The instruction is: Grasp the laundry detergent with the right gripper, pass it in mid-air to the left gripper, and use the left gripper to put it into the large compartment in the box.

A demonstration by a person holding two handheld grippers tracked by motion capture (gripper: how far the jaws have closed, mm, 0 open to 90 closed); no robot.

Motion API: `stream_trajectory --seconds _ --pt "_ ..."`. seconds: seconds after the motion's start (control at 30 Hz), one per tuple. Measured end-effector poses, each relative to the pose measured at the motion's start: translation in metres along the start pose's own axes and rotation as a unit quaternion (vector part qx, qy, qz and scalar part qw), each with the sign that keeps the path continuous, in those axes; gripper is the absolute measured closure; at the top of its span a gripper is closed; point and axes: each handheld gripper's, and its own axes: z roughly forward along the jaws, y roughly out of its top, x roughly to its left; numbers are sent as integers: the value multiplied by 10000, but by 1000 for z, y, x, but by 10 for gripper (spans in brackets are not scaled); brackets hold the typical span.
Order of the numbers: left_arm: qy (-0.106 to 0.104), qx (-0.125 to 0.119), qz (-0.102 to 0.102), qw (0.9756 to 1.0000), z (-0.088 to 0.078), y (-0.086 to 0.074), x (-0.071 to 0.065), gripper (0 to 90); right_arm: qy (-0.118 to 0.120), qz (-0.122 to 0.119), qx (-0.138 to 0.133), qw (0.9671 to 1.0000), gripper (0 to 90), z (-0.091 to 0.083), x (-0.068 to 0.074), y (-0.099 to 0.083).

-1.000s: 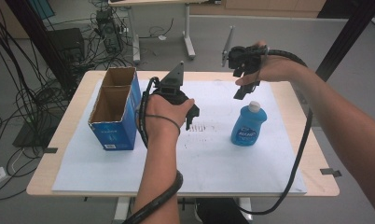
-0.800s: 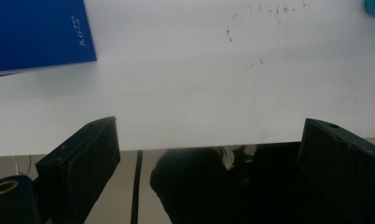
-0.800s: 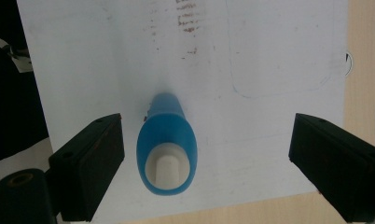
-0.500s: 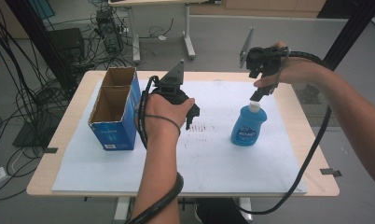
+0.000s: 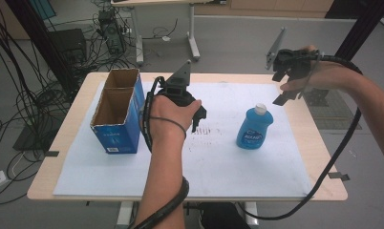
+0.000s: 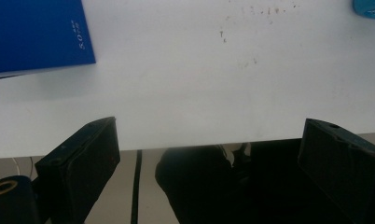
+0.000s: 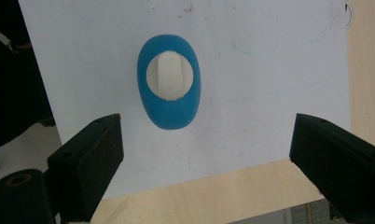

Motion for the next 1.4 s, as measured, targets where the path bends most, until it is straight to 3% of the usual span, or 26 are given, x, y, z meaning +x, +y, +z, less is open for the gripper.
stream_trajectory --seconds 0.47,0.7,1.4 --pt "72 33 -31 10000 1 0 5 59 119 44 -291 9995 84 12 1 -31" --pt "53 17 -46 10000 0 -3 9 59 221 184 -485 9984 80 22 4 -42" --pt "52 0 -5 10000 2 -3 11 59 449 446 -1013 9928 47 69 9 -68"
